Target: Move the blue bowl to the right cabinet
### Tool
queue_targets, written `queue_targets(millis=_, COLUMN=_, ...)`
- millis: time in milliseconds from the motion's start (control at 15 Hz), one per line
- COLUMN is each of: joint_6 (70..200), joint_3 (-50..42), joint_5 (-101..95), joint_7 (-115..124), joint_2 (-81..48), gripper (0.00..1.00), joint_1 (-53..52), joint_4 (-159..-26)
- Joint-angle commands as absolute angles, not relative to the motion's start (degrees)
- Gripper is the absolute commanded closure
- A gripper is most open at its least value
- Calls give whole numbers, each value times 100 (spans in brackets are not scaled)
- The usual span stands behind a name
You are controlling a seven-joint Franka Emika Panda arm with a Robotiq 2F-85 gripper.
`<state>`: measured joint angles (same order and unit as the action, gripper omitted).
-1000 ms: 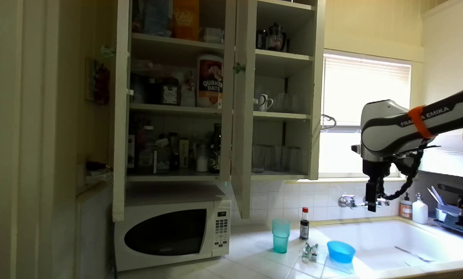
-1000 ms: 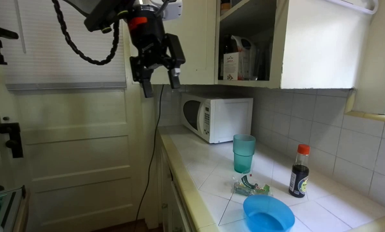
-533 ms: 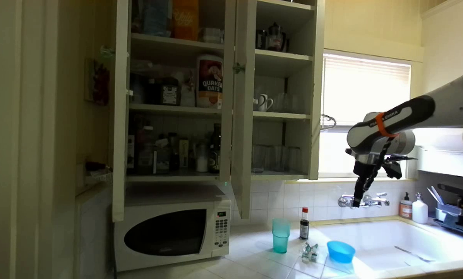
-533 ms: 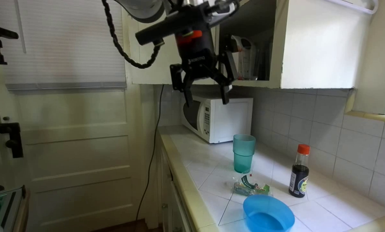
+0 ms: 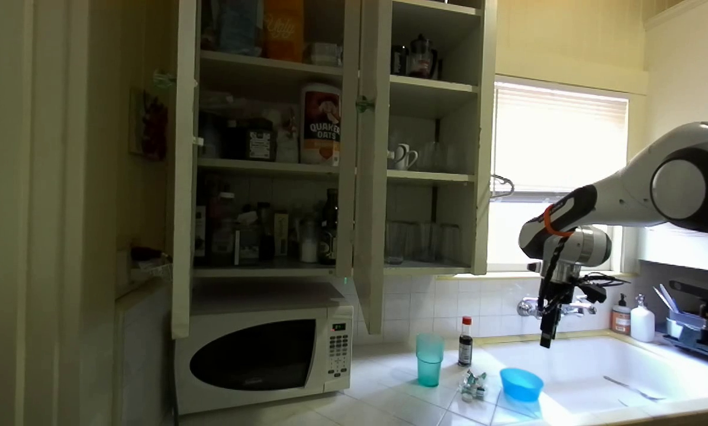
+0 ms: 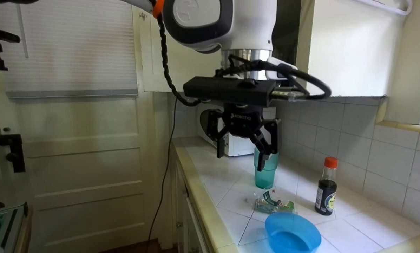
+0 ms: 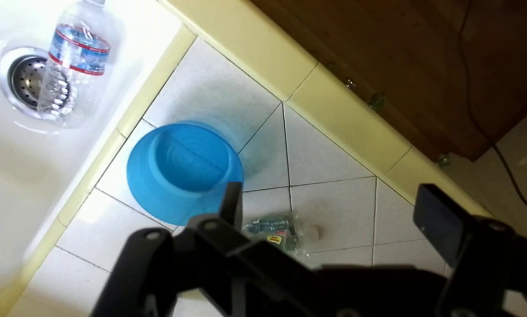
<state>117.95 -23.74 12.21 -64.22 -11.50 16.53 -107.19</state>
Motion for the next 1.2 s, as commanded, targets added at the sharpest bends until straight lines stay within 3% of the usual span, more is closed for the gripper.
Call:
queue_targets(millis=0, joint_6=11761, joint_3=-2055, joint_5=1151, joint_7=-6370, joint_2=-1214, gripper=0, joint_1=1963, joint_4=-10633)
queue_targets(millis=200, joint_6=12120, joint_3=-1982, joint_5=1232, joint_7=-6398, joint_2=-1173, gripper=0, joint_1=1967, joint_4=-10731)
queue_targets(millis=1133, joint_6=12177, joint_3=-1214, joint_5=1071, joint_7=-4694, joint_2=-3639, gripper=0, joint_1=2594, joint_4=-8636)
